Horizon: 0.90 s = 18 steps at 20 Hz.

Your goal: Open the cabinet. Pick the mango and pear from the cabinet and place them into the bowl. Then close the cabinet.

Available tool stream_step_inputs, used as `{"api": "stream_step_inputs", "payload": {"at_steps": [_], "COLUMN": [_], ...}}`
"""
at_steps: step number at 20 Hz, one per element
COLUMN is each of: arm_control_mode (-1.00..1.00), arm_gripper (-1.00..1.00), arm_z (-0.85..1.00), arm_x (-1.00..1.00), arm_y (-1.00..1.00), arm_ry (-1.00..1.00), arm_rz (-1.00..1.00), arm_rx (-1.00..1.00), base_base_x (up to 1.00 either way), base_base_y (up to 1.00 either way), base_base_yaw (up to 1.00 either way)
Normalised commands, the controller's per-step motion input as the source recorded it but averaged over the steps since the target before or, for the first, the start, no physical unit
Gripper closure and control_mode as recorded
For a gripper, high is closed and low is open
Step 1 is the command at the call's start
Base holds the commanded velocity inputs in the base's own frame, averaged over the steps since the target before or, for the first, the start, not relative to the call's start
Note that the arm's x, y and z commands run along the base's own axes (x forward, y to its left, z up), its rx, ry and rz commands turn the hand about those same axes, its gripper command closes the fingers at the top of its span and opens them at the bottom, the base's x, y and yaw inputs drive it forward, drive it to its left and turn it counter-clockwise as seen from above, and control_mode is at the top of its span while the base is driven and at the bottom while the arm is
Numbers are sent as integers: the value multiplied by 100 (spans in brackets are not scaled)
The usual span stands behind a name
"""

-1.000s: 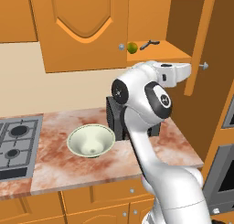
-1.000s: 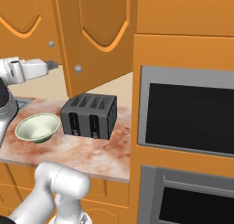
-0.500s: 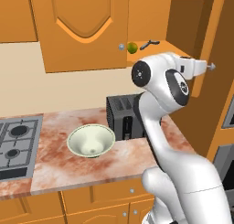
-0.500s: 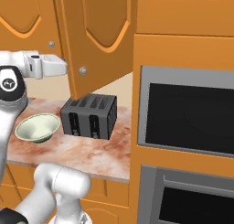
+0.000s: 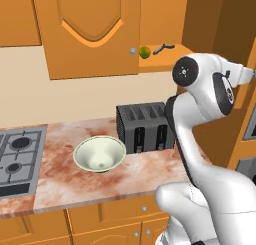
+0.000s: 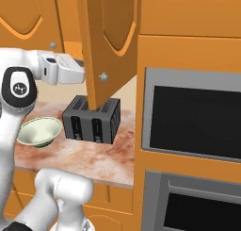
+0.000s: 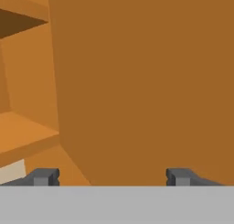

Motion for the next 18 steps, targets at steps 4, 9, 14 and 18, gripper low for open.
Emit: {"api": "stream_step_inputs", "payload": {"at_steps": [4, 9, 14, 18], "arm_control_mode": [-100, -100, -100, -100], "arm_gripper": [-100, -100, -100, -100], "arm_z": [-2, 0, 0, -13], "arm_x": [-8, -66, -51, -10], "arm_y": [-1, 72, 88, 59], "arm_ry": [-7, -21, -13, -4], "arm_rz": [0, 20, 39, 50], "arm_rx": [0, -13, -12, -3], "base_base_x": [0, 0, 0, 0], "base_base_y": [0, 0, 0, 0], "base_base_yaw": [0, 0, 0, 0]}}
